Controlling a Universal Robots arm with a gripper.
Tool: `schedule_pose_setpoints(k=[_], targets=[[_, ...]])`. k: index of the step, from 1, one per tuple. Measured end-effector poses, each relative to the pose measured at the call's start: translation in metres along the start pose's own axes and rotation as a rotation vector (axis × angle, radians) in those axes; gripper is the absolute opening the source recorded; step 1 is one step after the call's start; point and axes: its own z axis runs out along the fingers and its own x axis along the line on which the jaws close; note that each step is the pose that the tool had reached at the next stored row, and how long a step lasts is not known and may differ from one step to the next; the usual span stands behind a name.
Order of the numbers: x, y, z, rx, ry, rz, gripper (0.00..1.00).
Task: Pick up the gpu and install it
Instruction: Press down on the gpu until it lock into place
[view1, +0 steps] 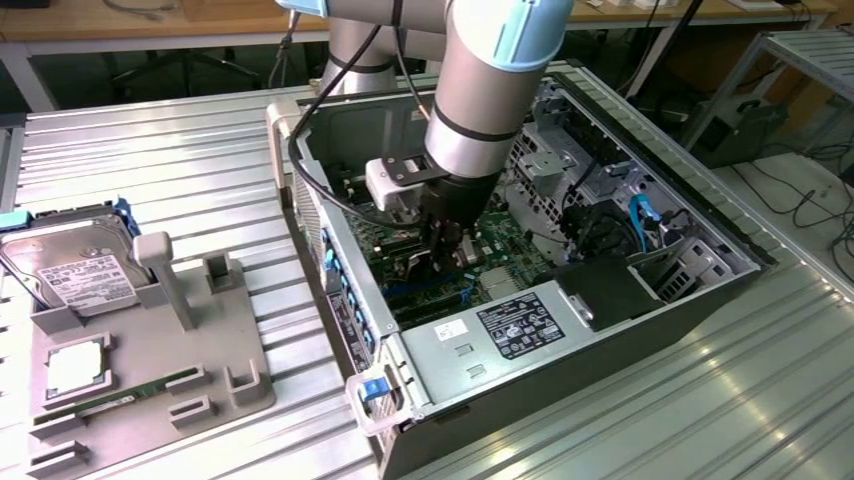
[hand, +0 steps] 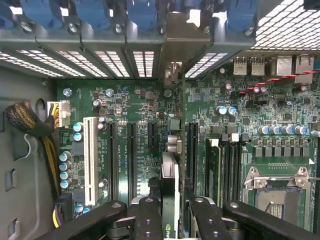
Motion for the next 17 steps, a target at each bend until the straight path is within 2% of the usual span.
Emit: schedule_pose_setpoints(k=[13,17], targets=[[0.0001,0.0000,0.0035,-0.0001,0.0000,0.000,0.27],[0.0005,0.0000,0.0099,-0.0007,0.0013,0.000,0.27]])
